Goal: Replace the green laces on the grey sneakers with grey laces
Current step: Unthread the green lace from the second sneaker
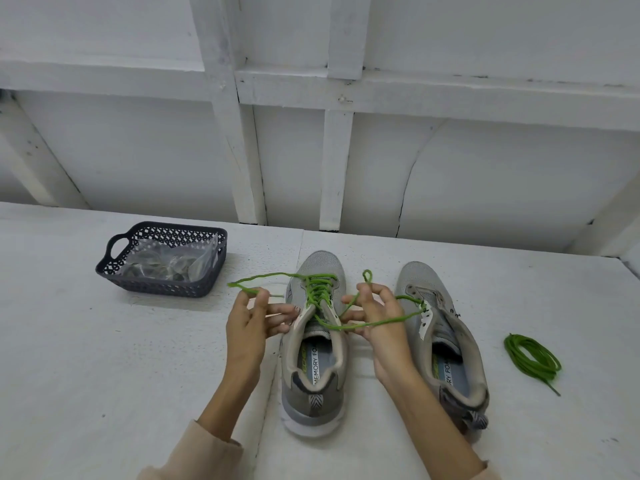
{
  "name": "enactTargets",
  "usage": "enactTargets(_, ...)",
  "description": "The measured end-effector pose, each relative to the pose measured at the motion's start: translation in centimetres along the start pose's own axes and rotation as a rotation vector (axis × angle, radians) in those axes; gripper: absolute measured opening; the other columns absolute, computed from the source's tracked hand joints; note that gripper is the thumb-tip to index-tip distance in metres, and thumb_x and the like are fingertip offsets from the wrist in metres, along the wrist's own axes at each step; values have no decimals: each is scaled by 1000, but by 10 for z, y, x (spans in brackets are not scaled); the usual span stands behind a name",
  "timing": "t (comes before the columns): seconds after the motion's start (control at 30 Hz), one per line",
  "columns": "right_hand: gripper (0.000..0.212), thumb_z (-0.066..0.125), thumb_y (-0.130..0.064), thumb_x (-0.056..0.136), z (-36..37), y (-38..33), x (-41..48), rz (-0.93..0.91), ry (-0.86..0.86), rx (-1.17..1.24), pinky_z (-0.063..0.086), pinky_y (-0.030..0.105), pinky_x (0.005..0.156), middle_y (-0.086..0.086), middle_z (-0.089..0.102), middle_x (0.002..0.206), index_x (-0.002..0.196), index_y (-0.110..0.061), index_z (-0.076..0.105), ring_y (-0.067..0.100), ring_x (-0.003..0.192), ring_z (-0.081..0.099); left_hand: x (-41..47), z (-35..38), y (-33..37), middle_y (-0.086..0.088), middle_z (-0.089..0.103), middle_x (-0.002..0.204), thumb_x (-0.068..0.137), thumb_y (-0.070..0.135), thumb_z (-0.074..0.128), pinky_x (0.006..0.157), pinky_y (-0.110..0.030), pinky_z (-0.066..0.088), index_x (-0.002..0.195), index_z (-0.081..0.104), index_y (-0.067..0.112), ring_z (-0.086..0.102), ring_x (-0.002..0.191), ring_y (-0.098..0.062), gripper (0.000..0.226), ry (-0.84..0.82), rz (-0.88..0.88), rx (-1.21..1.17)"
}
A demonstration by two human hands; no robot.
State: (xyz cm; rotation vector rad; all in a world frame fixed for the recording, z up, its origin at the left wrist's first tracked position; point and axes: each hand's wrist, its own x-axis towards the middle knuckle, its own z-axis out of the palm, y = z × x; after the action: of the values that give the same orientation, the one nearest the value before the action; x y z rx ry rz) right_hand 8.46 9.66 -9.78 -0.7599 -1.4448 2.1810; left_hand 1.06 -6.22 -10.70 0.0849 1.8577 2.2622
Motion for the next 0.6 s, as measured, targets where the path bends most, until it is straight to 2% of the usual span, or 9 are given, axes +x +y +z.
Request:
enactTargets(0.1,20,60,-3,93,-2,4,-1,29,-20,-33,55,25,57,10,63,91,112,-4,56,14,59,64,0,1,2,-10,74,76,99,29,52,55,-22,56,94,53,5,72,71,-18,25,34,-48,12)
enactTargets(0.2,26,65,11,83,-6,2,-1,-52,-11,-190,54,22,54,6,56,99,102,-5,57,17,69,61,-1,2,0,-7,75,80,89,30,65,60,-19,54,93,63,3,71,75,-12,28,-3,-51,86)
enactTargets(0.27,25,70,10,80,-6,0,1,-143,-39,-288,56,25,54,4,51,102,89,-10,58,19,78,61,-1,0,1,-3,74,81,78,36,71,64,-18,53,90,69,4,68,75,-8,35,-69,-45,151)
enactTargets(0.33,15,74,3,79,-4,-4,3,-193,-91,-380,57,27,55,6,50,105,81,-10,66,16,85,61,0,-2,4,1,74,83,71,37,74,66,-17,51,88,75,8,64,74,-5,33,-152,-43,223)
enactTargets(0.4,7,75,-1,80,0,-9,4,-179,-139,-440,56,25,55,4,52,104,85,-4,72,14,80,63,3,-3,9,1,75,83,72,32,77,64,-17,50,88,78,16,63,76,-5,23,-219,-36,278)
enactTargets(0.5,13,75,-1,81,6,-12,5,-150,-152,-486,51,29,53,-2,57,89,91,5,71,20,68,60,12,-4,14,-1,74,75,74,29,82,66,-29,54,78,80,24,65,71,-14,8,-267,0,369)
enactTargets(0.57,5,76,-2,79,9,-13,7,-167,-155,-533,50,32,55,-1,58,87,80,-4,71,23,65,59,18,-6,16,1,74,71,70,41,81,72,-40,58,75,78,30,69,68,-19,13,-275,46,496)
enactTargets(0.6,10,77,-4,78,10,-13,8,-192,-146,-592,51,33,59,0,59,88,74,-11,71,20,65,59,20,-6,17,4,73,70,68,49,77,74,-40,58,74,77,33,70,67,-18,17,-282,72,570)
